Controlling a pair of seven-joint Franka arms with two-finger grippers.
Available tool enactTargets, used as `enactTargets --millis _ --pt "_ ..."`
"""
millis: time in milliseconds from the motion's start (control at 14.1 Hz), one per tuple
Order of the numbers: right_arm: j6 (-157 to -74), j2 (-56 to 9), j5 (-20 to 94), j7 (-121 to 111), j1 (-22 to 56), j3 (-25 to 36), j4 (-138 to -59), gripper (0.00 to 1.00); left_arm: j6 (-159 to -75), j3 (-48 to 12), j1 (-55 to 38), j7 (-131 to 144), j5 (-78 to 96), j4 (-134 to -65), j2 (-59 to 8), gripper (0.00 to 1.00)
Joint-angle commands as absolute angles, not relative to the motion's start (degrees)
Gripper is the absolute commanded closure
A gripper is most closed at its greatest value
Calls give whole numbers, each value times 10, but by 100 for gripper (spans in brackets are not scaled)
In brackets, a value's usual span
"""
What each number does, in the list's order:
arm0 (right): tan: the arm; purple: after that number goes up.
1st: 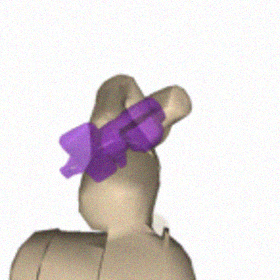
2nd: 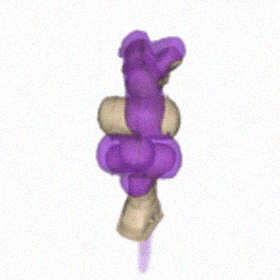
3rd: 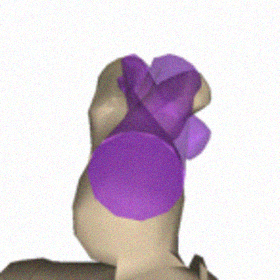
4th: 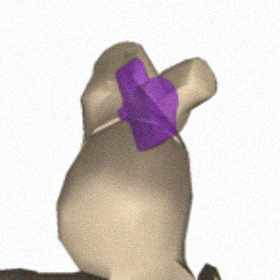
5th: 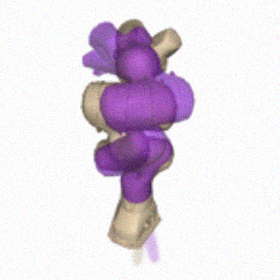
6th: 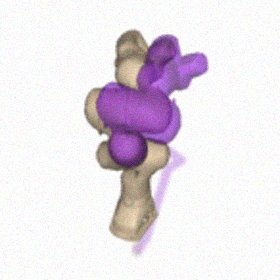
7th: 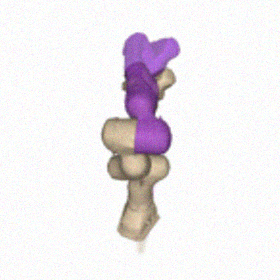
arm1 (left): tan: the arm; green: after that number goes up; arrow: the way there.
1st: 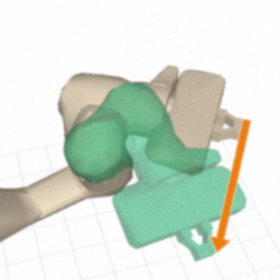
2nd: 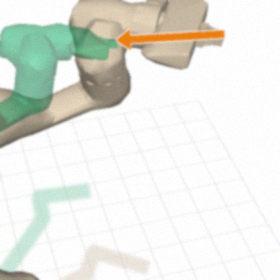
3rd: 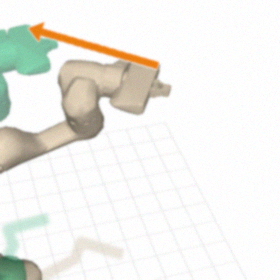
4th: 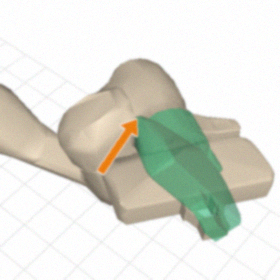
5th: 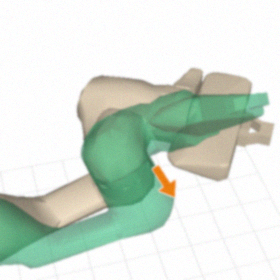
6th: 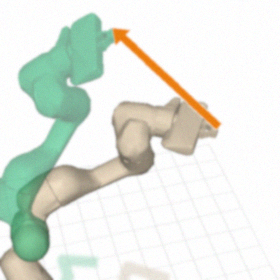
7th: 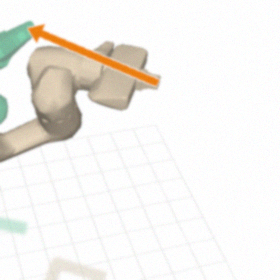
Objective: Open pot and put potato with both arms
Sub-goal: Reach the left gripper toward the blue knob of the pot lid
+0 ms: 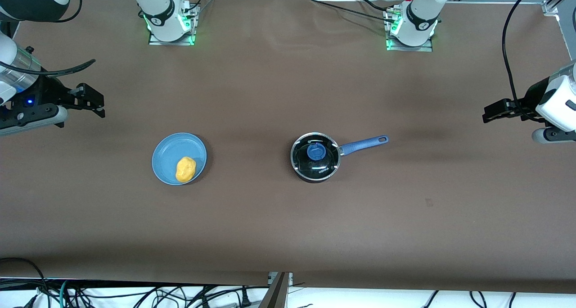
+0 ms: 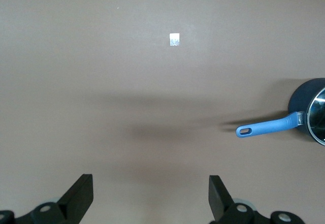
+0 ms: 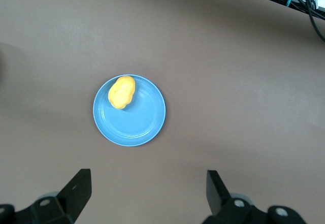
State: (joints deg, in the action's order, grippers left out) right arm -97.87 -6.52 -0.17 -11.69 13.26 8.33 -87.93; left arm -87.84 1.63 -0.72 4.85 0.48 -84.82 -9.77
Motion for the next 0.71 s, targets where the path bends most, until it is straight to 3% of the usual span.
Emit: enactTargets --millis 0,355,638 --pt "-972 -67 2 -114 128 82 -874 0 -875 18 -3 53 13 -847 -88 0" --pt "-972 -67 3 -114 125 82 -875 0 -891 11 -12 55 35 -852 -97 0" --pt "-972 -67 3 -114 124 82 -875 0 -971 -63 -35 200 42 -857 -138 0"
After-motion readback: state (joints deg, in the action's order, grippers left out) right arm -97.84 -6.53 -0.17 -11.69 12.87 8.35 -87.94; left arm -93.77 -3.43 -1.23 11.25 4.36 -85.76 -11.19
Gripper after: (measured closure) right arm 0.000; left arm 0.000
